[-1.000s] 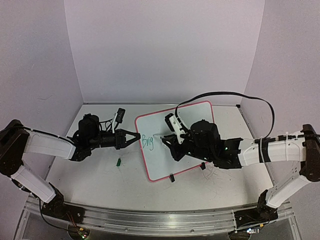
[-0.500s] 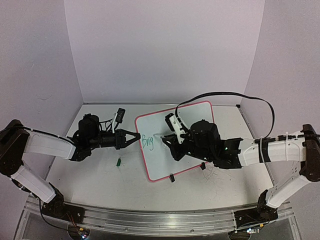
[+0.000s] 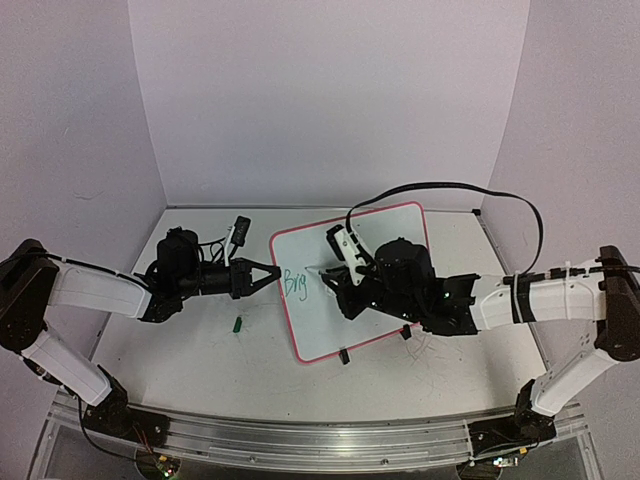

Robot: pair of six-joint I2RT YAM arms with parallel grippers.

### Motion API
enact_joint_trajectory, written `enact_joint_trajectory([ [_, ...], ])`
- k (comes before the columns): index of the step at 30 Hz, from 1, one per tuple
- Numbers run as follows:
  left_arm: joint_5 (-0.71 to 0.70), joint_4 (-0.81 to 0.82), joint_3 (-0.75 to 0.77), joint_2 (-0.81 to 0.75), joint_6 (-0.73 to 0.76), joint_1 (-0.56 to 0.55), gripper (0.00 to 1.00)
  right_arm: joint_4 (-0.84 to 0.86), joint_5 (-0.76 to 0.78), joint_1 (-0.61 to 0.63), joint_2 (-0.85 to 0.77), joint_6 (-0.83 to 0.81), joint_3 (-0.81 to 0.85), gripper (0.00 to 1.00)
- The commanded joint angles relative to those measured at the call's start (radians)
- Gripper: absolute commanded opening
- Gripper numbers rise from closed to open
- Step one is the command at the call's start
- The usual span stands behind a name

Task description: Write a sentence on the whiteboard

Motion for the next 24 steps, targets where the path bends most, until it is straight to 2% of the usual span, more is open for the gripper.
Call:
enact_joint_trajectory([
  [1, 0.007, 0.018, 0.028, -0.015, 0.021, -0.001, 0.00, 0.035, 0.028, -0.005, 0.015, 0.000, 0.045, 0.00],
  [24, 0.004, 0.018, 0.026, -0.019, 0.021, -0.001, 0.00, -0.027, -0.006, -0.003, -0.012, 0.055, -0.014, 0.00],
])
